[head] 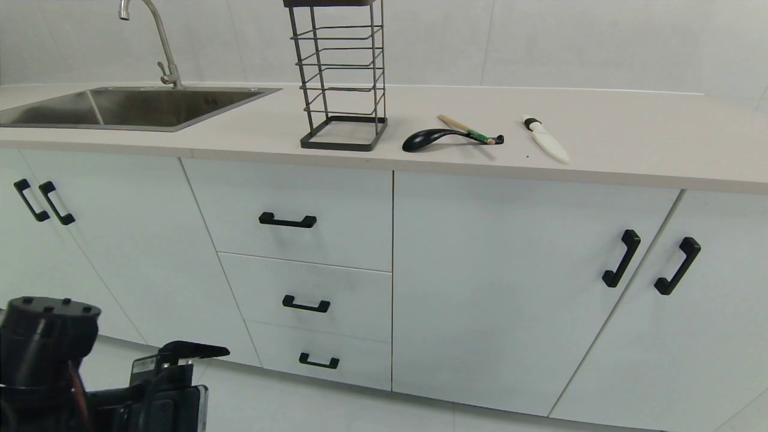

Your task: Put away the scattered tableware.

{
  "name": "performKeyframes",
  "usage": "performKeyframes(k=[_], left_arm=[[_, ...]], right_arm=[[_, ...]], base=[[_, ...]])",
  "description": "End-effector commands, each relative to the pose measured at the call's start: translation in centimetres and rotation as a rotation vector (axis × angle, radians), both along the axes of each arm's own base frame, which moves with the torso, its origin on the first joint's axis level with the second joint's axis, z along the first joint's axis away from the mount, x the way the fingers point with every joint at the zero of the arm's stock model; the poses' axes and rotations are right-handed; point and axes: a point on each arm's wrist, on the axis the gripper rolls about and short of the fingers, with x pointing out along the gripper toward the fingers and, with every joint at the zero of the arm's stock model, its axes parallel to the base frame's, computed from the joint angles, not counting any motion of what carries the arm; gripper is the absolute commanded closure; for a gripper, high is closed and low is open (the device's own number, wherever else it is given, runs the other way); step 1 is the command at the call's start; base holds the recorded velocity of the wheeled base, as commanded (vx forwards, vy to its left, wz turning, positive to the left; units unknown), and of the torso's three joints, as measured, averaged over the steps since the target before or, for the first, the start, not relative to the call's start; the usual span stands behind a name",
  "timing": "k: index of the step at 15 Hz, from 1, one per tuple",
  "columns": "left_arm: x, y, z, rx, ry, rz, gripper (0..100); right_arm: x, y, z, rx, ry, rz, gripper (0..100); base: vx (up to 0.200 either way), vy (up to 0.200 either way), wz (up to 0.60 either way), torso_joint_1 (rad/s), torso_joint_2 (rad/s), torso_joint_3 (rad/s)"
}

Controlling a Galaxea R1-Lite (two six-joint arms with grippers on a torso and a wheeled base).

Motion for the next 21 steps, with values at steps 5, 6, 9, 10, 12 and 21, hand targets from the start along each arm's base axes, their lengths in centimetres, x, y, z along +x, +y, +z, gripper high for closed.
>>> performKeyframes(k=[5, 6, 9, 10, 12, 21], left_arm=[[4.5, -2.0, -3.8, 0.097, 0.115, 0.018, 0], [4.7, -2.1, -3.8, 0.094, 0.12, 0.022, 0], [5.6, -2.5, -4.3, 0.098, 0.14, 0.024, 0], [5.7, -2.5, -4.5, 0.101, 0.15, 0.025, 0], [6.1, -2.7, -5.3, 0.116, 0.167, 0.029, 0], [8.2, -5.2, -7.0, 0.129, 0.196, 0.012, 0]], right_arm=[[0.0, 0.0, 0.0, 0.0, 0.0, 0.001, 100], [0.0, 0.0, 0.0, 0.0, 0.0, 0.001, 100], [0.0, 0.0, 0.0, 0.0, 0.002, 0.001, 100], [0.0, 0.0, 0.0, 0.0, 0.0, 0.001, 100], [0.0, 0.0, 0.0, 0.0, 0.002, 0.001, 100], [0.0, 0.0, 0.0, 0.0, 0.0, 0.001, 100]], base=[[0.0, 0.0, 0.0, 0.0, 0.0, 0.0], [0.0, 0.0, 0.0, 0.0, 0.0, 0.0], [0.0, 0.0, 0.0, 0.0, 0.0, 0.0], [0.0, 0.0, 0.0, 0.0, 0.0, 0.0], [0.0, 0.0, 0.0, 0.0, 0.0, 0.0], [0.0, 0.0, 0.0, 0.0, 0.0, 0.0]])
